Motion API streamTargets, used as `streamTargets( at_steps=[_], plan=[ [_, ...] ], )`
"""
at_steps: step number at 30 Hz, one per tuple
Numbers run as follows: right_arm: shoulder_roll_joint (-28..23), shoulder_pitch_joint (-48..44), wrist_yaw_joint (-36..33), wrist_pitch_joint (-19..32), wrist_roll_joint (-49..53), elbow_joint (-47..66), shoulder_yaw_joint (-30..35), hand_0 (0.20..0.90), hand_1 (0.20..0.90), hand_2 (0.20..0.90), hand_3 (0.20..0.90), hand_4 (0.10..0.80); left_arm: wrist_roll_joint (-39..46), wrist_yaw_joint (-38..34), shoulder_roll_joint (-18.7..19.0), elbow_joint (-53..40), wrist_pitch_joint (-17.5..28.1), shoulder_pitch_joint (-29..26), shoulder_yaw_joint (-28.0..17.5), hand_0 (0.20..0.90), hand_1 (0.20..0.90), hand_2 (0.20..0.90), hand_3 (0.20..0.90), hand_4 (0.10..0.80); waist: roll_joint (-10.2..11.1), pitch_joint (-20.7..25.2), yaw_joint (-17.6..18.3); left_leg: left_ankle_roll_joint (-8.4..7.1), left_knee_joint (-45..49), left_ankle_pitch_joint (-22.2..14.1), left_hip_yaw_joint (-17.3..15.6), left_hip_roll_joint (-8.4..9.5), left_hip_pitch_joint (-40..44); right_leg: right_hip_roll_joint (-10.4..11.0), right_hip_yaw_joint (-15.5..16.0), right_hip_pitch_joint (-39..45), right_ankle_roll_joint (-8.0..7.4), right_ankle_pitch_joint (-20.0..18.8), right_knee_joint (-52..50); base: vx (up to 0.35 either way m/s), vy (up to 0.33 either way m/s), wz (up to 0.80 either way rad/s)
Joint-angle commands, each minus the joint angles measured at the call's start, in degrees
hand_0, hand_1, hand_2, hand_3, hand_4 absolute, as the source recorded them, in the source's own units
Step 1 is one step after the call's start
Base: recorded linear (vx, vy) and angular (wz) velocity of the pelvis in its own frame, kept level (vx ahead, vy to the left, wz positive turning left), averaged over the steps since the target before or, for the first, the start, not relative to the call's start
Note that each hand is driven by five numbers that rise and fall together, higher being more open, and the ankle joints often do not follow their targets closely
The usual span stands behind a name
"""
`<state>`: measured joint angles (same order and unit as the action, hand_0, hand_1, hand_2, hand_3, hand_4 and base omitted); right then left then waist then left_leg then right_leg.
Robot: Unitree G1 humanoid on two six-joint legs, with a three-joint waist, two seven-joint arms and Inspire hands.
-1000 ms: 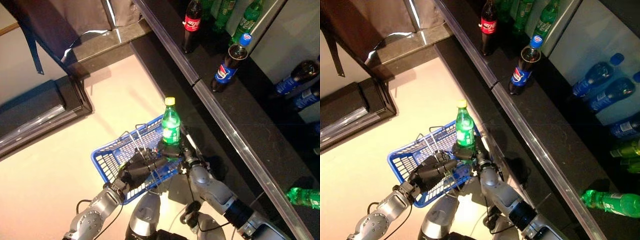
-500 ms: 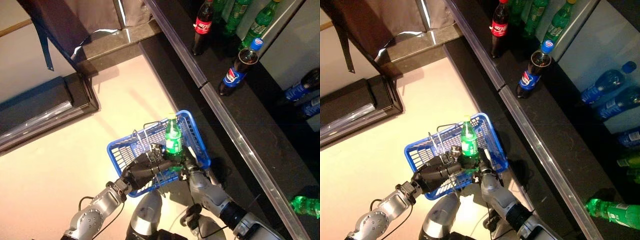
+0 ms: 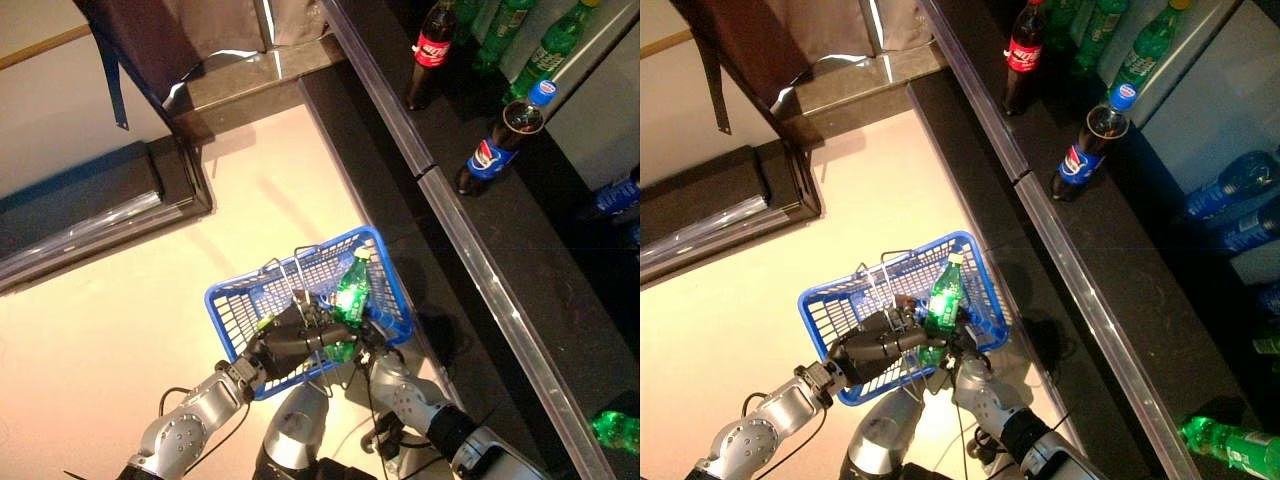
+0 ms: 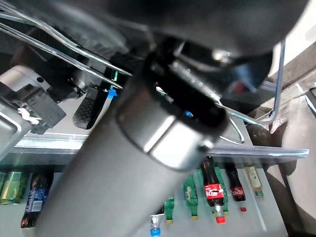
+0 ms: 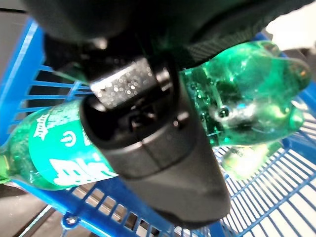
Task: Pick up the drink and place into the basket.
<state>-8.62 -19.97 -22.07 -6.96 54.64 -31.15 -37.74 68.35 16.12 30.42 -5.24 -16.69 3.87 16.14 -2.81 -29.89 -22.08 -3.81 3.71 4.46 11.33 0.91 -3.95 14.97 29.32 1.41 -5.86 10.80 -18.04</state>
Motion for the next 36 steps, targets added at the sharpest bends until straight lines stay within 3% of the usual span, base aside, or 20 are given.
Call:
streamTargets(
  at_steps=[1, 5, 6, 7, 8, 10, 12, 13, 20, 33, 34, 35, 36],
  plan=[
    [8.54, -1.57, 8.44, 1.13, 7.47, 0.23, -3.50, 0.300, 0.300, 0.300, 0.200, 0.100, 6.51, 20.27, -7.30, -25.88, 6.50, -5.64, 4.76, 0.300, 0.300, 0.300, 0.200, 0.100, -3.47, 8.26, -0.88, 1.87, 1.89, -1.03, 2.47, 3.36, -2.04, -3.27, -0.68, 0.62, 2.35, -6.42, 4.98, 0.000, 0.000, 0.00],
    [9.27, -2.80, 11.19, 0.52, 11.03, -1.08, -3.19, 0.300, 0.300, 0.300, 0.200, 0.100, 7.50, 22.11, -6.31, -26.82, 5.67, -6.64, 5.62, 0.300, 0.300, 0.300, 0.200, 0.100, -3.70, 7.31, -1.10, 2.19, 2.32, -1.10, 2.17, 3.60, -2.82, -2.86, -0.52, -0.14, 2.17, -6.55, 4.43, 0.021, -0.011, 0.00],
    [9.44, -3.03, 11.49, 0.34, 11.71, -1.30, -3.10, 0.300, 0.300, 0.300, 0.200, 0.100, 7.72, 22.74, -6.22, -26.90, 5.04, -6.67, 5.76, 0.300, 0.300, 0.300, 0.200, 0.100, -3.38, 7.12, -1.18, 1.99, 2.32, -2.41, 2.11, 3.54, -2.16, -2.86, -1.34, 0.13, 1.71, -5.13, 3.87, 0.000, 0.000, 0.00],
    [9.59, -3.49, 11.62, 0.25, 12.78, -1.67, -2.68, 0.300, 0.300, 0.300, 0.200, 0.100, 7.88, 23.65, -6.15, -27.08, 4.20, -6.90, 6.12, 0.300, 0.300, 0.300, 0.200, 0.100, -3.77, 6.94, -1.24, 2.35, 2.70, -1.21, 2.00, 3.77, -3.08, -2.61, -0.50, -0.38, 2.09, -6.53, 4.00, 0.102, -0.041, 0.04],
    [9.73, -3.82, 11.70, 0.23, 13.64, -2.14, -2.48, 0.300, 0.300, 0.300, 0.200, 0.100, 7.95, 24.29, -6.03, -27.19, 3.78, -7.00, 6.33, 0.300, 0.300, 0.300, 0.200, 0.100, -3.48, 6.78, -1.30, 2.15, 2.74, -2.51, 1.97, 3.71, -2.48, -2.57, -1.23, -0.14, 1.62, -5.16, 3.42, -0.032, 0.068, -0.01],
    [9.57, -5.78, 12.40, -0.35, 14.60, -4.06, -1.05, 0.300, 0.300, 0.300, 0.200, 0.100, 8.62, 26.12, -5.42, -27.76, 2.78, -8.11, 7.39, 0.300, 0.300, 0.300, 0.200, 0.100, -3.94, 6.18, -1.34, 2.61, 3.55, -1.42, 1.54, 3.91, -3.77, -2.01, -0.24, -0.96, 2.01, -6.56, 3.08, -0.006, 0.041, -0.01],
    [9.10, -6.98, 12.77, -0.51, 15.27, -5.07, -0.43, 0.300, 0.300, 0.300, 0.200, 0.100, 9.00, 27.27, -4.79, -28.16, 2.87, -8.86, 8.19, 0.300, 0.300, 0.300, 0.200, 0.100, -3.71, 5.71, -1.30, 2.51, 3.82, -2.83, 1.39, 3.87, -3.37, -1.87, -0.98, -0.94, 1.51, -5.16, 2.13, 0.045, -0.020, 0.02],
    [8.82, -8.01, 12.93, -0.38, 16.07, -5.77, 0.29, 0.300, 0.300, 0.300, 0.200, 0.100, 9.66, 28.11, -4.18, -28.40, 2.64, -9.76, 8.65, 0.300, 0.300, 0.300, 0.200, 0.100, -4.10, 5.39, -1.25, 2.86, 4.15, -1.58, 1.13, 3.97, -4.32, -1.60, -0.14, -1.53, 1.91, -6.58, 2.19, 0.027, 0.005, 0.05],
    [7.36, -12.94, 14.17, -1.71, 19.17, -9.24, 3.18, 0.300, 0.300, 0.300, 0.200, 0.100, 12.16, 30.89, -1.74, -30.14, 4.30, -14.34, 10.59, 0.300, 0.300, 0.300, 0.200, 0.100, -4.12, 4.05, -0.92, 3.37, 5.33, -2.02, 0.30, 3.98, -5.37, -0.84, 0.06, -2.48, 1.53, -6.84, 0.97, 0.004, 0.009, 0.03],
    [6.32, -15.73, 19.79, -6.68, 14.13, -10.73, 2.99, 0.300, 0.300, 0.300, 0.200, 0.100, 14.79, 31.07, -0.82, -31.42, 3.61, -17.16, 9.13, 0.300, 0.300, 0.300, 0.200, 0.100, -3.46, 3.60, -0.93, 3.72, 6.29, -2.42, 0.07, 3.68, -6.46, -0.68, -0.04, -4.01, 1.43, -6.73, -0.38, 0.024, -0.012, 0.00],
    [6.14, -15.52, 20.22, -7.66, 14.00, -10.64, 2.64, 0.300, 0.300, 0.300, 0.200, 0.100, 14.79, 31.44, -0.79, -31.22, 3.80, -16.95, 8.71, 0.300, 0.300, 0.300, 0.200, 0.100, -3.13, 3.49, -1.05, 3.39, 6.53, -3.75, 0.10, 3.64, -6.01, -0.68, -0.86, -3.92, 0.89, -5.29, -1.19, 0.000, 0.000, 0.00],
    [6.02, -15.58, 20.10, -7.79, 13.99, -10.66, 2.66, 0.300, 0.300, 0.300, 0.200, 0.100, 14.89, 31.44, -0.78, -31.32, 3.73, -16.98, 8.67, 0.300, 0.300, 0.300, 0.200, 0.100, -3.45, 3.46, -1.10, 3.65, 6.57, -2.42, -0.04, 3.66, -6.73, -0.60, 0.02, -4.29, 1.46, -6.58, -0.84, 0.096, -0.071, -0.02],
    [5.94, -15.49, 19.97, -8.08, 13.87, -11.00, 2.57, 0.300, 0.300, 0.300, 0.200, 0.100, 15.04, 31.47, -0.81, -31.21, 3.49, -16.74, 8.45, 0.300, 0.300, 0.300, 0.200, 0.100, -3.12, 3.39, -1.25, 3.41, 6.80, -3.77, 0.11, 3.65, -6.14, -0.59, -0.67, -4.00, 0.90, -5.22, -1.56, -0.044, 0.017, -0.02]
  ],
)
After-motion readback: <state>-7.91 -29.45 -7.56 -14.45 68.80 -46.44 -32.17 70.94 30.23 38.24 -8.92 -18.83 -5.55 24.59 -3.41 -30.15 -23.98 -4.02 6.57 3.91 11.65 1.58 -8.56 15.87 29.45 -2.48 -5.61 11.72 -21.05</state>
